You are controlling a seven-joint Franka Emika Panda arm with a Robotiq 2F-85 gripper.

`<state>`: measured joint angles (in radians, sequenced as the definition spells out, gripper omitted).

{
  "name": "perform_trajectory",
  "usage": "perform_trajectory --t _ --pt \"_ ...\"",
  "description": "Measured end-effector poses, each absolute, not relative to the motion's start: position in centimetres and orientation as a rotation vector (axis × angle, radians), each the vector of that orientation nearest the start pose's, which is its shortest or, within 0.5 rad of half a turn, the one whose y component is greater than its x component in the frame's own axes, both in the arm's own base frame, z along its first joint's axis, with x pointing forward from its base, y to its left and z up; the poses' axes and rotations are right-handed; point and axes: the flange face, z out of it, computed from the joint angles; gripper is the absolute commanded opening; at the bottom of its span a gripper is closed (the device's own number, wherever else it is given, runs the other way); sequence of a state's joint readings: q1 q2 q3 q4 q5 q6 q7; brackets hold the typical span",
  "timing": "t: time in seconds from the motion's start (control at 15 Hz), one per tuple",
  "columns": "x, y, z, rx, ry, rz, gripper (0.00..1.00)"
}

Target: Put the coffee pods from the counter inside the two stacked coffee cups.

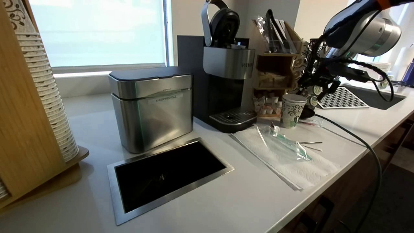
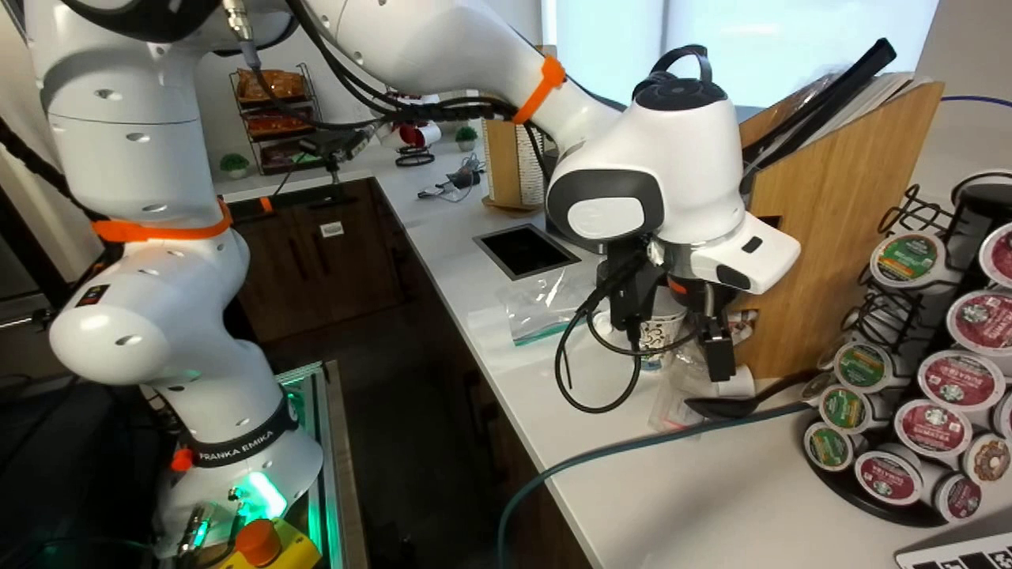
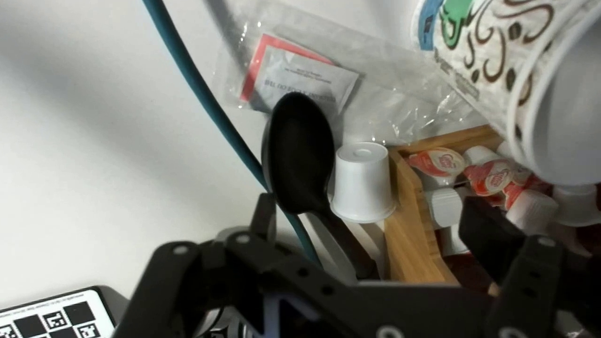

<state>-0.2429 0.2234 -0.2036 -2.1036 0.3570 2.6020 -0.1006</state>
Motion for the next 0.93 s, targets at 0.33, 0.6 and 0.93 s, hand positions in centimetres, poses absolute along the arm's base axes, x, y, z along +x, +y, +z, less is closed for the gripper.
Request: perform_trajectory --t 0.33,0.6,0.93 --pt "55.7 -25.6 33.2 -2.898 0.838 -0.565 1.00" --pt "55.9 -25.2 31.6 -2.939 0.689 -0.583 1.00" --pt "55.4 -25.7 30.4 -2.983 0.594 -0.663 1.00"
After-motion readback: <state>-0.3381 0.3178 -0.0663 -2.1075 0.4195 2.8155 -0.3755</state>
